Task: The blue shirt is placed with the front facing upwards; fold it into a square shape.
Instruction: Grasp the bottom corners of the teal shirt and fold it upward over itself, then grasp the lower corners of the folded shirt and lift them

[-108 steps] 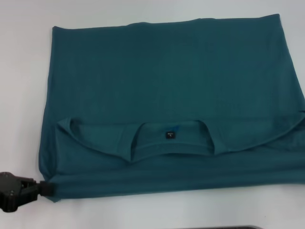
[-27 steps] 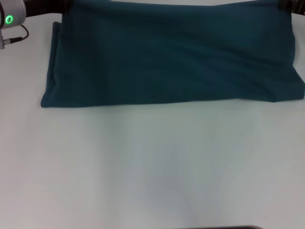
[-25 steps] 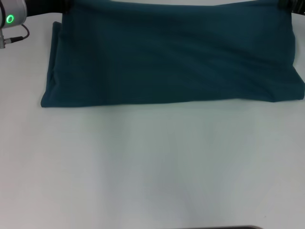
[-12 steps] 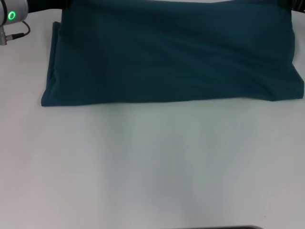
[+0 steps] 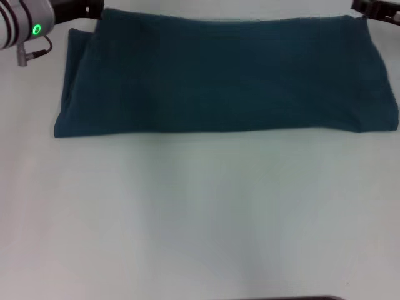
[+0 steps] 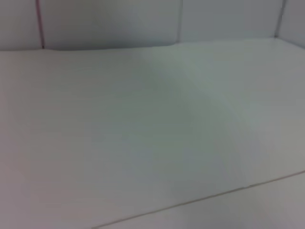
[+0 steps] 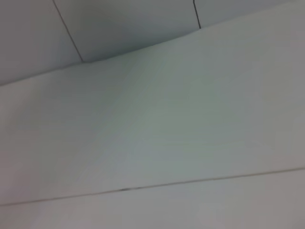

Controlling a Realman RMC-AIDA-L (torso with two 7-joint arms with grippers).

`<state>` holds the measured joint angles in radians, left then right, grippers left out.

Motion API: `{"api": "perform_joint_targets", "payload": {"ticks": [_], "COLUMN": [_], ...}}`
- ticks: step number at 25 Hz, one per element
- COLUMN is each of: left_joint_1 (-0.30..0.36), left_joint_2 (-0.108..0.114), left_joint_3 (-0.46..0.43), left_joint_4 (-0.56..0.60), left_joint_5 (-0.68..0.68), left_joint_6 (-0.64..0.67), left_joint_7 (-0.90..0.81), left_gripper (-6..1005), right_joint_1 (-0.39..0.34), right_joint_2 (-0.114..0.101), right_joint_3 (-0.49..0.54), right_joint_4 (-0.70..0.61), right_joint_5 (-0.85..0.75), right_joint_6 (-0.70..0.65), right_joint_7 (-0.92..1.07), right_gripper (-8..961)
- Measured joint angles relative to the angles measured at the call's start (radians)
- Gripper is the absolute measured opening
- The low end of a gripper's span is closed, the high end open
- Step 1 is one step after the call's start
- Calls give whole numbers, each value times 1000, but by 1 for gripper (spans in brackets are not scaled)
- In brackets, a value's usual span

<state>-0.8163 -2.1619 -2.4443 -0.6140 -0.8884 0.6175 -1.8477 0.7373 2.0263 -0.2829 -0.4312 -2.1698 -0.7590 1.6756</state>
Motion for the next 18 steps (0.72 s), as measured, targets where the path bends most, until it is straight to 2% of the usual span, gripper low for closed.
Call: {"api": "perform_joint_targets", "payload": {"ticks": [1, 3, 6, 8, 10, 12, 14, 18], "left_joint_1": [-9, -12, 2, 24, 51, 74, 112, 164], "left_joint_2": [-1, -1, -1, -1, -2, -1, 0, -1], "left_joint_3": [16, 18, 21, 24, 28, 34, 41, 43], "left_joint_4": [32, 49, 45, 23, -3, -25, -74, -148], "left_joint_5": [-6, -18, -52, -81, -114, -138, -152, -156], "left_joint_6": [-66, -106, -138, -142, -131, -106, -19, 141], "left_joint_7": [-12, -24, -26, -26, -26, -24, -24, -22], "left_gripper": [116, 131, 154, 209, 302, 396, 467, 608], "right_joint_1": [7, 18, 25, 20, 4, -21, -53, -121], "right_joint_2": [9, 27, 40, 41, 38, 32, 31, 34], "right_joint_3": [-3, -8, -16, -17, -18, -18, -18, -17], "right_joint_4": [3, 4, 2, -6, -10, -22, -45, -103], "right_joint_5": [15, 48, 78, 97, 121, 145, 158, 168], "right_joint_6": [32, 91, 135, 132, 104, 62, 12, -137], "right_joint_7": [-18, -49, -76, -83, -87, -91, -92, -81], "right_gripper": [61, 113, 191, 409, 491, 574, 656, 672]}}
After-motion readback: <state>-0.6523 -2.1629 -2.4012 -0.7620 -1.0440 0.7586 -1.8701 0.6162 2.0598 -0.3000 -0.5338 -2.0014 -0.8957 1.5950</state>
